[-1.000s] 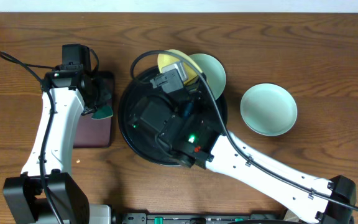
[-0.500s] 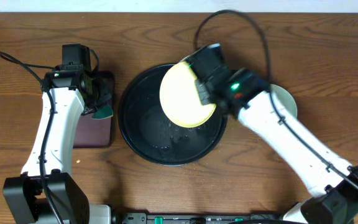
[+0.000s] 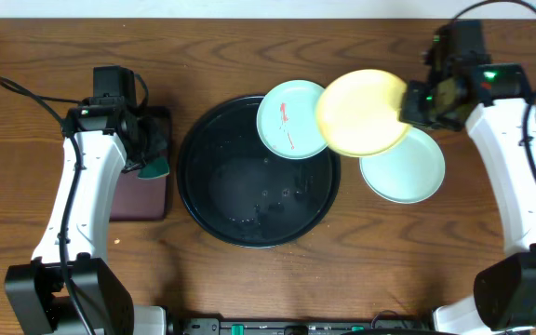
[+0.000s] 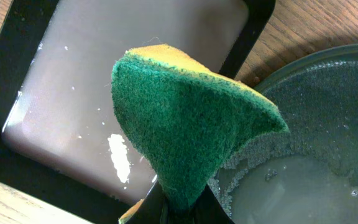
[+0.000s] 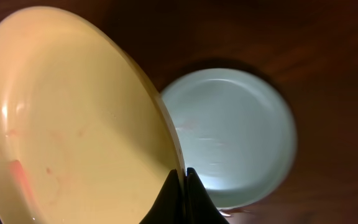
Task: Clean dirty plates on tray and stack at the side
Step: 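Lower the yellow plate onto the pale green plate and release, then move the right gripper to the remaining pale green plate rim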
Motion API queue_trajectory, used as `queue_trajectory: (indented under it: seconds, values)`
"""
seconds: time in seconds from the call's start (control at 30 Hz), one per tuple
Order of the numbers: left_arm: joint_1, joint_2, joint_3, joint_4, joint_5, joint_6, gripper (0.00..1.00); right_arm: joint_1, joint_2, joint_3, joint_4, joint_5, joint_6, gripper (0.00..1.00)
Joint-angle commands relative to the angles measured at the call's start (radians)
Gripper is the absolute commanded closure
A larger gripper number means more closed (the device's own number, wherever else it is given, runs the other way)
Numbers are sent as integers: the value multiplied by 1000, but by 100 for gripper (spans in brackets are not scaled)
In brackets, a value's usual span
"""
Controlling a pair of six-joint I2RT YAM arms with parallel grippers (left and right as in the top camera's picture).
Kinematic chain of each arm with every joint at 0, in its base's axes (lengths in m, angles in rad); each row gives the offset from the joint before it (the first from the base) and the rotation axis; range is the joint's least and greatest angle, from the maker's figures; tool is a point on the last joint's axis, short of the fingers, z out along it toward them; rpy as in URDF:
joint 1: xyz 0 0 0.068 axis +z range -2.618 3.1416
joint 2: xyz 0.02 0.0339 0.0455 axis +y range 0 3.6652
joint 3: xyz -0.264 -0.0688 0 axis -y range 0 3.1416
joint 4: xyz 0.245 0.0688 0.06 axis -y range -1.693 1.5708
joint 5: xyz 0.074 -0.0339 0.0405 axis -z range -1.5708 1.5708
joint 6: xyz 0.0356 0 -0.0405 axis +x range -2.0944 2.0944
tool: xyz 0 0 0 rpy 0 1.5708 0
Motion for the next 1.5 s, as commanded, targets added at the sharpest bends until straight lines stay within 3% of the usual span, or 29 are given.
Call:
queue_trajectory:
  seconds: [0.0, 0.43, 0.47, 0.53, 0.6, 0.73, 1.1, 1.47]
  values:
    - [0, 3, -8, -3, -5, -2, 92, -90, -19, -75, 14, 92, -13, 99]
    - [0, 3, -8, -2, -5, -2, 93, -199, -18, -343, 142, 128, -20, 99]
    - [0, 3, -8, -3, -5, -2, 93, -198, -18, -352, 148, 128, -20, 96]
    - [0, 3, -8, -3, -5, -2, 92, -197, -18, -357, 148, 122, -20, 75]
    - [0, 3, -8, -3, -5, -2, 93, -194, -19, -352, 160, 97, -21, 64]
    - [0, 3, -8, -2, -5, -2, 92, -182, -19, -307, 166, 34, -27, 57]
    - [0, 3, -8, -2, -5, -2, 92, 34, 43, -17, 169, -90, -100, 44]
    - [0, 3, -8, -2, -5, -1, 93, 170, 525, 521, 41, -198, -216, 43]
